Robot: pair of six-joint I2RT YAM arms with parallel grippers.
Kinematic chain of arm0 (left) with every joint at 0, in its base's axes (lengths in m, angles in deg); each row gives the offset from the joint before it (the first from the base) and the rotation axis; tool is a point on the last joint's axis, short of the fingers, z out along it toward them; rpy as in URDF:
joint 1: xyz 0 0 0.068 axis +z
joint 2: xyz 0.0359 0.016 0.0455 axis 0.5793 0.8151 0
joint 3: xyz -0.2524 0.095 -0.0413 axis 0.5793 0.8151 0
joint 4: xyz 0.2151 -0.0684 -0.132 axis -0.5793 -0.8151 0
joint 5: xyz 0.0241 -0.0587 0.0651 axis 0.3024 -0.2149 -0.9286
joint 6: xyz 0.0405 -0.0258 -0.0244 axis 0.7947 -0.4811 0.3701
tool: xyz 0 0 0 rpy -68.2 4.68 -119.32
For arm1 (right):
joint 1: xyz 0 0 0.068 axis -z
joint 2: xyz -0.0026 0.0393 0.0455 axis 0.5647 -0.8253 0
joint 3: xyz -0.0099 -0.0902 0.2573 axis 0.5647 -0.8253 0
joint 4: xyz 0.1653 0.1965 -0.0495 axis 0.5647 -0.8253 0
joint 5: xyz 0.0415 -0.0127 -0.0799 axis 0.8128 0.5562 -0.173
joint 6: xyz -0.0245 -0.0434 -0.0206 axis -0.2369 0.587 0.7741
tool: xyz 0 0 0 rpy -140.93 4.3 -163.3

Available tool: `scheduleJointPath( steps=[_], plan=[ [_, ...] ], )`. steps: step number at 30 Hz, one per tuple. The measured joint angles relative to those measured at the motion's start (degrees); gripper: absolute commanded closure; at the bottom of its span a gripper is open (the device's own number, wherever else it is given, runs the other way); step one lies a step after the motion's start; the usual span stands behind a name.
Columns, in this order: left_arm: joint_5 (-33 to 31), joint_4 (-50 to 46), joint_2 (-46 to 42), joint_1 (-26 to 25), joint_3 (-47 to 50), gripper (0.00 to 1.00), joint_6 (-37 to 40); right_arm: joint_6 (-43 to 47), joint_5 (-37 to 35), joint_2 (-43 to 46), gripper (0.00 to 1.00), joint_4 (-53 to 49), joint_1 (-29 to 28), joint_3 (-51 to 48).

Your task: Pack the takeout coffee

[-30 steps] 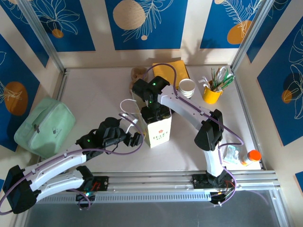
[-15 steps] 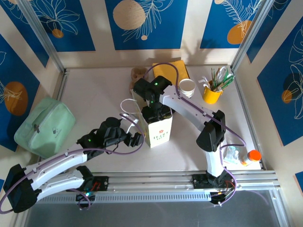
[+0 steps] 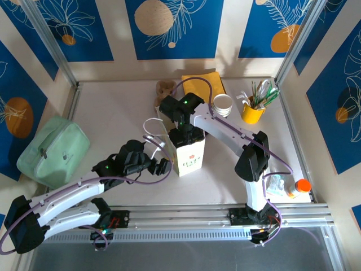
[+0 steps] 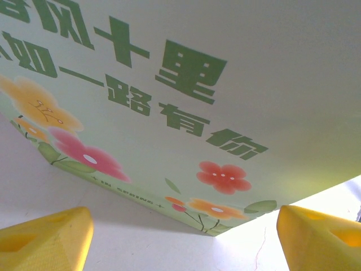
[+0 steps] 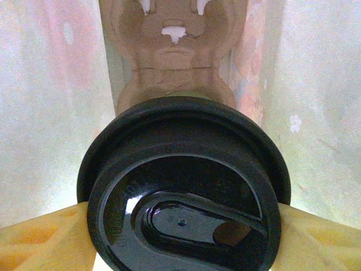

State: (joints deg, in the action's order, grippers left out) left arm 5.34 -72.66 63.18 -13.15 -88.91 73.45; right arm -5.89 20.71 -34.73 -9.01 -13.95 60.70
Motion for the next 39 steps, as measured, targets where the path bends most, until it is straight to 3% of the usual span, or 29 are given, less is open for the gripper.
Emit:
scheduleJointPath(
  steps=[39],
  plan=[
    [0.0,0.0,0.0,0.0,-0.1,0.15,0.0,0.0,0.7,0.4,0.29,0.8,0.4,-0.3]
  ],
)
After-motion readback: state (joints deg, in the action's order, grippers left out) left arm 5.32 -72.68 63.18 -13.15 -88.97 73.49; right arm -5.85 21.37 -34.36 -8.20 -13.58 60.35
